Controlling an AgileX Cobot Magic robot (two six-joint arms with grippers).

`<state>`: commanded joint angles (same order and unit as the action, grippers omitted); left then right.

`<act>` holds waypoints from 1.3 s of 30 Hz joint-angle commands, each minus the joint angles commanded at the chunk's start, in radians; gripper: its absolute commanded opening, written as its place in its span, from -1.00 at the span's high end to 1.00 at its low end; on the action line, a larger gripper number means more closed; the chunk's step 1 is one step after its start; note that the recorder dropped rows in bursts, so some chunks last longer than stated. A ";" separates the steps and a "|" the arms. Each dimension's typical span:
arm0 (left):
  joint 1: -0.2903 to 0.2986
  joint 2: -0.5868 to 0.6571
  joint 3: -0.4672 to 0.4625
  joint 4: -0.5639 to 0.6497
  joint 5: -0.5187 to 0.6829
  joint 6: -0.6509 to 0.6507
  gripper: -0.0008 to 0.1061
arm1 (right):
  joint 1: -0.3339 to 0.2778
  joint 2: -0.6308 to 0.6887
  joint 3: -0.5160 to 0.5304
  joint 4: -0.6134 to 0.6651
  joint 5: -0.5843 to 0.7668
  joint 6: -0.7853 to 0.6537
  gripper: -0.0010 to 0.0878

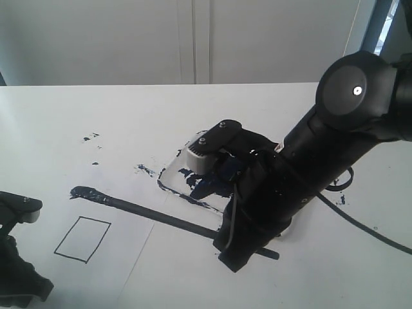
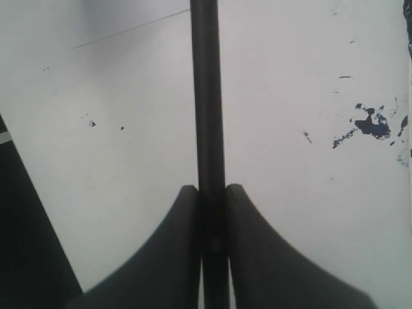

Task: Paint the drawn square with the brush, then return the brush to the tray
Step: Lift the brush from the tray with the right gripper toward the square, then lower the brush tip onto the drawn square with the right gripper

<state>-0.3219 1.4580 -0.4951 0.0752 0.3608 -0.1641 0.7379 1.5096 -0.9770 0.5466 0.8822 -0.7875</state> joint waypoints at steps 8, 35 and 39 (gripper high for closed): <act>0.000 0.000 0.018 0.000 -0.024 -0.018 0.13 | 0.000 0.031 0.000 -0.009 0.023 0.000 0.98; 0.000 0.000 0.018 0.022 -0.020 0.132 0.13 | 0.082 0.168 -0.051 -0.145 -0.104 0.040 0.98; 0.000 0.000 0.018 0.022 -0.018 0.194 0.13 | 0.082 0.169 -0.051 -0.145 -0.094 0.042 0.98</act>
<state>-0.3219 1.4580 -0.4774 0.0971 0.3432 0.0297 0.8195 1.6785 -1.0282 0.4012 0.7883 -0.7457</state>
